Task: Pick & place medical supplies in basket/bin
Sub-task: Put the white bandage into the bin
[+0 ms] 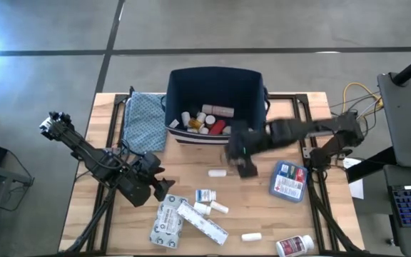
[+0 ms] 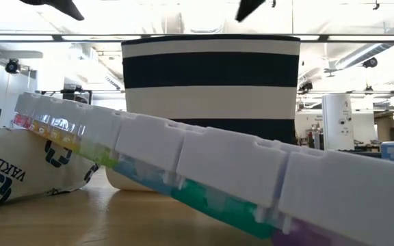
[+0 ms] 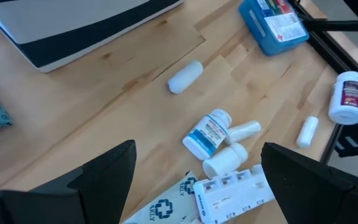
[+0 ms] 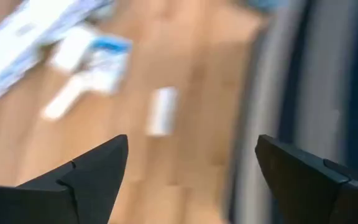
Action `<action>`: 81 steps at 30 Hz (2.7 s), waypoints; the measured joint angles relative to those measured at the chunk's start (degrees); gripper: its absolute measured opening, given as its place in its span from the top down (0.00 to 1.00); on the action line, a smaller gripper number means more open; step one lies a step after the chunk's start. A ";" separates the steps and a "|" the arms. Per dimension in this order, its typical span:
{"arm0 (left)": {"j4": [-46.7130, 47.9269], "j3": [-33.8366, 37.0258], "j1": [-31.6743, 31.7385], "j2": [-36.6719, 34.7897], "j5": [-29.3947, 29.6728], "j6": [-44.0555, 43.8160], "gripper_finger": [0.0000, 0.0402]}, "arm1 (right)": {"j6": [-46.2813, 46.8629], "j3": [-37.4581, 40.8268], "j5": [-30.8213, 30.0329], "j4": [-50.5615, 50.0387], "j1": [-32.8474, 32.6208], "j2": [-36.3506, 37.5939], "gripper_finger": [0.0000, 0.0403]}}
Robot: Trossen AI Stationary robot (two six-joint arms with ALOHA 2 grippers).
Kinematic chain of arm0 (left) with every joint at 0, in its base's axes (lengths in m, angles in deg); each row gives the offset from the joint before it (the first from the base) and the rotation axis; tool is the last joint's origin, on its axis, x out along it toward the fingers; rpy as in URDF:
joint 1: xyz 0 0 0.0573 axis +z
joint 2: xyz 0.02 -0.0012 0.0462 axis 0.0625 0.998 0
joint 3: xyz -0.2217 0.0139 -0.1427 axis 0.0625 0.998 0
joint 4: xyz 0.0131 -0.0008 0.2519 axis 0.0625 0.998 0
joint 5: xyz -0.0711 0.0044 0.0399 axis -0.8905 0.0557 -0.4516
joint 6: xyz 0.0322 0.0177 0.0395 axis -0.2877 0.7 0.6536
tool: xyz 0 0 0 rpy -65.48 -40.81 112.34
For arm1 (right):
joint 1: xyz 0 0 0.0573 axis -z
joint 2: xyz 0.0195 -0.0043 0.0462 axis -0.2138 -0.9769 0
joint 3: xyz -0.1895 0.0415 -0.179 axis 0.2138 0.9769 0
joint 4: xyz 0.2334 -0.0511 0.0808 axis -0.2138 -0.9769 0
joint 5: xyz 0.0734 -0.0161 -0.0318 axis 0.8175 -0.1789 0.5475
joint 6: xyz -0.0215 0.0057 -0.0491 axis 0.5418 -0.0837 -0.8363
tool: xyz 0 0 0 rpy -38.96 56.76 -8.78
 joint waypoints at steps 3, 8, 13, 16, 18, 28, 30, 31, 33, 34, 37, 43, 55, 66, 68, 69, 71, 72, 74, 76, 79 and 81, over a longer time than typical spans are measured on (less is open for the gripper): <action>-0.01 0.75 0.00 0.00 -0.06 0.00 0.19 | 3.46 6.55 -0.36 3.03 -4.61 -0.05 0.18; -0.01 1.70 -0.07 0.00 -1.26 -0.01 0.19 | 15.35 20.03 -0.03 17.93 -5.59 -0.18 0.19; -0.03 1.95 -0.49 0.00 -3.22 0.43 0.19 | 24.98 30.44 0.27 36.70 -5.38 -1.44 0.19; -0.28 1.88 -1.07 0.00 -3.42 0.44 0.19 | 25.22 34.12 -0.31 44.42 -5.32 -4.02 0.19; -0.41 1.88 -1.26 0.00 -3.43 0.42 0.19 | 23.58 35.77 -2.31 48.15 -5.32 -5.98 0.19; -1.41 1.86 -1.97 0.00 -3.44 0.00 0.19 | 22.48 33.32 -5.40 50.05 -1.53 -12.88 0.19; -1.40 1.93 -1.97 0.00 -3.40 0.00 0.19 | 21.18 32.57 -1.54 49.99 -0.52 -14.89 0.19; -1.39 2.02 -1.97 -0.01 -3.38 -0.01 0.19 | 20.66 32.10 0.02 49.71 -0.17 -16.11 0.19; -1.30 2.10 -1.97 -0.02 -3.40 -0.02 0.19 | 20.32 31.28 1.01 49.39 0.21 -18.63 0.19; -1.35 2.10 -1.97 0.00 -3.38 -0.03 0.19 | 20.40 30.79 1.45 49.12 0.23 -19.64 0.19; -1.37 2.10 -1.97 -0.02 -3.38 -0.06 0.19 | 20.89 28.15 1.71 46.76 0.15 -21.98 0.19; -1.26 2.30 -1.97 -0.02 -3.36 -0.35 0.19 | 19.10 23.50 2.37 41.34 0.15 -24.14 0.27; -0.38 2.34 -1.97 -0.02 -3.11 2.08 0.19 | 18.60 19.18 1.32 32.85 1.73 -23.80 0.81; -0.37 2.34 -1.97 -0.02 -2.92 3.02 0.19 | 20.46 10.01 -5.17 31.13 -0.72 -11.60 0.91; -0.34 2.34 -1.97 -0.02 -2.84 3.02 0.19 | 20.02 6.51 -8.40 31.33 -0.68 -8.22 0.90; -0.37 2.34 -1.97 -0.02 -2.60 3.02 0.19 | 19.20 4.59 -10.43 31.66 -0.53 -6.52 0.90; -0.32 2.34 -1.97 -0.02 -1.62 3.02 0.19 | 16.22 0.74 -15.78 32.07 0.23 -4.00 0.90; -0.40 2.34 -1.97 -0.04 -1.45 3.02 0.19 | 14.62 -1.08 -18.41 32.11 0.97 -3.05 0.90; -0.37 2.34 -1.97 -0.07 -0.92 3.02 0.19 | 12.85 -4.22 -21.91 31.94 3.49 -1.81 0.90; -0.37 2.34 -1.97 -0.07 -0.02 3.01 0.19 | 13.12 -7.28 -21.64 30.83 7.59 -1.76 0.90; -0.63 2.34 -1.97 -0.11 0.38 3.02 0.19 | 16.04 -11.32 -18.33 24.50 15.04 -2.94 0.90; -1.33 2.34 -1.97 -0.11 0.91 2.99 0.19 | 17.39 -13.36 -14.70 19.18 20.09 -4.46 0.89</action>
